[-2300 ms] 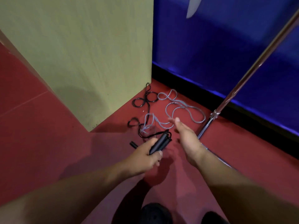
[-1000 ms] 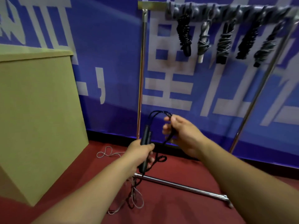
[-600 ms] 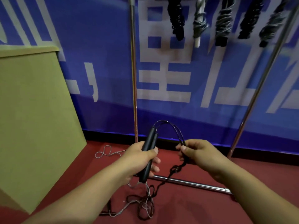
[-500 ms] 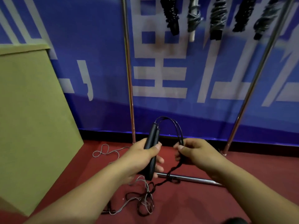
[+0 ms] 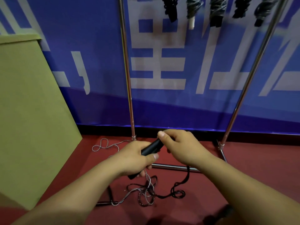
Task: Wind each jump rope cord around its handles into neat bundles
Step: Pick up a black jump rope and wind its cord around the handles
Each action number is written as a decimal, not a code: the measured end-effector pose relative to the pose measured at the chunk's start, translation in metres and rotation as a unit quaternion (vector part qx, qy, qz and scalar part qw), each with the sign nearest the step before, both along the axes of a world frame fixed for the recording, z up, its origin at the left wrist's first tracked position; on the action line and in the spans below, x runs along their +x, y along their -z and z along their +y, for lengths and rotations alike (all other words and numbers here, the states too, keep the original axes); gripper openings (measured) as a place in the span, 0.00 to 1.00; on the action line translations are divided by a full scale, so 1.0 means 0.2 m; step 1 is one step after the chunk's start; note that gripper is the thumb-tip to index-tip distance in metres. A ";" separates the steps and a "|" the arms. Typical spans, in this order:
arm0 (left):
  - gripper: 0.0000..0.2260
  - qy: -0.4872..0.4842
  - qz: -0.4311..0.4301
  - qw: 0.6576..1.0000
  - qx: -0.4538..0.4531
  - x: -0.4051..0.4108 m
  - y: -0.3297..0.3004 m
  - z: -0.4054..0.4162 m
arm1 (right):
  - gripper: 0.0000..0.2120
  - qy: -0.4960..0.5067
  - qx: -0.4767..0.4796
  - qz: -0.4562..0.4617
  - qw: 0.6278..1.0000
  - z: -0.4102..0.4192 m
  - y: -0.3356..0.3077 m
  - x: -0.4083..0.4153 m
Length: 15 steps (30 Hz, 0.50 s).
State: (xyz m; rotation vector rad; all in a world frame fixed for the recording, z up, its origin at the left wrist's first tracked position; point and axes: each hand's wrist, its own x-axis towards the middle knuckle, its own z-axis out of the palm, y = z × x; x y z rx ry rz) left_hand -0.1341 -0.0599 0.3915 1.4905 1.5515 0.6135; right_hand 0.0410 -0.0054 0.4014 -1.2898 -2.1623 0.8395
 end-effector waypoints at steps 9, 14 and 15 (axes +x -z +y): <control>0.06 -0.048 -0.105 0.992 0.049 -0.12 -0.09 -0.01 | 0.14 -0.003 -0.053 0.140 0.989 0.09 0.00 -0.08; 0.09 -0.202 -0.312 0.928 0.016 -0.11 -0.17 0.00 | 0.15 0.082 -0.169 0.301 0.935 0.09 -0.03 -0.09; 0.10 -0.225 -0.360 0.905 0.012 -0.11 -0.18 0.01 | 0.15 0.104 -0.186 0.320 0.923 0.09 -0.04 -0.09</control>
